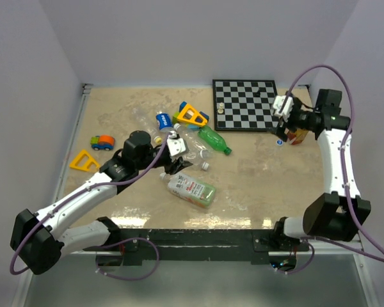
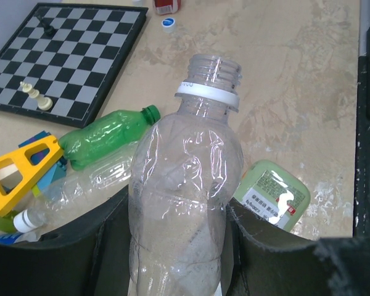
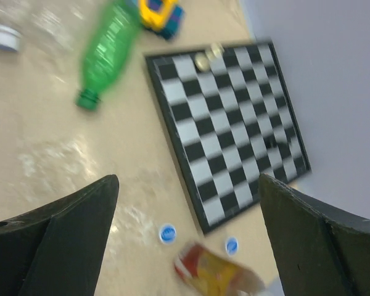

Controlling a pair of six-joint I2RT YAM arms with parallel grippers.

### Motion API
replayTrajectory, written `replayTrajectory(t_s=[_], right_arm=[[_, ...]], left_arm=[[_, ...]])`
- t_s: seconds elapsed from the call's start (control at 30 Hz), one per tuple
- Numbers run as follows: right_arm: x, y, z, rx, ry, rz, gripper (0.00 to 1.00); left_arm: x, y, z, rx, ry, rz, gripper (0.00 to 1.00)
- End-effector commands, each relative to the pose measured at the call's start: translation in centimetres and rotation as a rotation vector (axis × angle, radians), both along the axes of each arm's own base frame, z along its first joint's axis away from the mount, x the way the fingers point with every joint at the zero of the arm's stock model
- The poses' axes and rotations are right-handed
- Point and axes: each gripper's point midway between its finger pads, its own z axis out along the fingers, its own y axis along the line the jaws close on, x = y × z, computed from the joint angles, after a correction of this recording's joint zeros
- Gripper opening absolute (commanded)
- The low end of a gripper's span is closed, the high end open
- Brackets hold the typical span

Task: Unscrew the bottle caps
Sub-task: Place the plastic bottle at the center of the board.

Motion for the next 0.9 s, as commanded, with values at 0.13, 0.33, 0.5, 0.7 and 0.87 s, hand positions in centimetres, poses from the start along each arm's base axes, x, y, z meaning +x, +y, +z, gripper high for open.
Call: replayTrajectory(t_s=[0.13, 0.33, 0.5, 0.7, 0.87], right_arm=[[-9.8, 16.0, 0.6, 0.22, 0.093, 0.644, 0.98], [-13.6, 22.0, -0.1, 0.29, 0.24, 0.848, 0.92], [-15.4, 24.5, 1.3, 0.331, 0.284, 0.929, 0.87], [-15.7, 25.0, 3.3, 0.369, 0.298, 0.933, 0.86], [-16.2, 25.1, 4.2, 0.379, 0.312, 0.924, 0.86]], left_arm=[[-3.3, -3.0, 5.1, -0.318, 0.087, -0.183, 0.0], [-3.3, -3.6, 6.3, -0.474, 0.136, -0.184, 0.0], [-3.0, -3.9, 6.0, -0.496, 0.158, -0.171, 0.0], [-2.3, -3.9, 5.4, -0.487, 0.167, -0.137, 0.0], [-1.5, -4.0, 5.0, -0.485, 0.176, -0.1, 0.0]])
